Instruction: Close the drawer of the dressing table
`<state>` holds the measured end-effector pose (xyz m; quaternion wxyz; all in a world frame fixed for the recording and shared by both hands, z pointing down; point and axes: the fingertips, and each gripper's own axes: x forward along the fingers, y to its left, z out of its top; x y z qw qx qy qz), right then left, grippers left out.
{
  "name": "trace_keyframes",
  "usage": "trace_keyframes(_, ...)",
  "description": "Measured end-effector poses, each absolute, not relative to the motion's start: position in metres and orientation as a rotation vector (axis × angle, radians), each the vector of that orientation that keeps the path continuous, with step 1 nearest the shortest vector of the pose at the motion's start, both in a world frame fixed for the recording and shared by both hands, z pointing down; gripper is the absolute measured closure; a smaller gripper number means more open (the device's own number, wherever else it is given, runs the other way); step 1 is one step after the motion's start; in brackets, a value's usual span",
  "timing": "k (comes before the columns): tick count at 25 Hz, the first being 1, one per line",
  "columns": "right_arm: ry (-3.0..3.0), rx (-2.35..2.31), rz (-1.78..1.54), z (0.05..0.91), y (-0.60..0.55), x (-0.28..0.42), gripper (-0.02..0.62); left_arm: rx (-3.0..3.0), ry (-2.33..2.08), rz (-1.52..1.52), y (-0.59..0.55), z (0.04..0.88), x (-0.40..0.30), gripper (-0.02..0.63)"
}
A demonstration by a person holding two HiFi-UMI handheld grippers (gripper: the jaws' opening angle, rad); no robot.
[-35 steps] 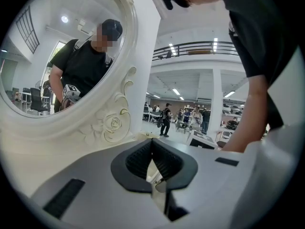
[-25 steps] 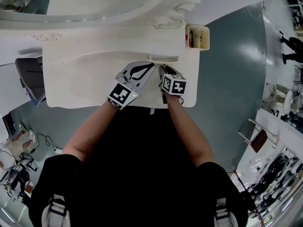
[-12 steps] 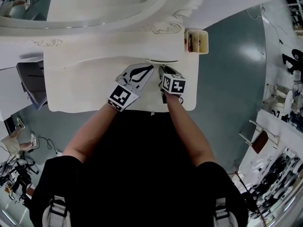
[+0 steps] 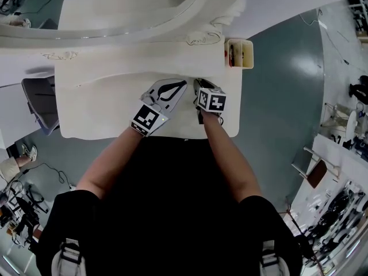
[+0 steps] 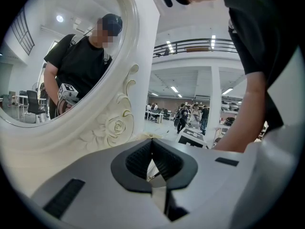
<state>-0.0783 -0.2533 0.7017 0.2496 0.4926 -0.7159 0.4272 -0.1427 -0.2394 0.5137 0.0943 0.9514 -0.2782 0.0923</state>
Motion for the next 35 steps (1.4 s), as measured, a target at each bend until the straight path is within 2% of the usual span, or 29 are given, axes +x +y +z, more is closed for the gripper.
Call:
trace_keyframes(14, -1.94, 1.342, 1.12, 0.702, -0.264, -0.078, 0.497, 2.821, -0.864, 0.288, -0.239, 0.51, -0.151, 0.611)
trace_keyframes(23, -1.962, 1.324, 1.062, 0.686, -0.242, -0.072, 0.474, 2.837, -0.895, 0.295, -0.232, 0.5, -0.148, 0.611)
trace_keyframes(29, -2.088, 1.382, 1.009, 0.64, -0.225, -0.058, 0.476, 2.85, -0.909, 0.267, -0.219, 0.48, -0.144, 0.611)
trace_keyframes(35, -2.268, 1.396, 0.759, 0.564, -0.219, -0.059, 0.491, 2.87, -0.934, 0.188, -0.206, 0.451, -0.142, 0.611)
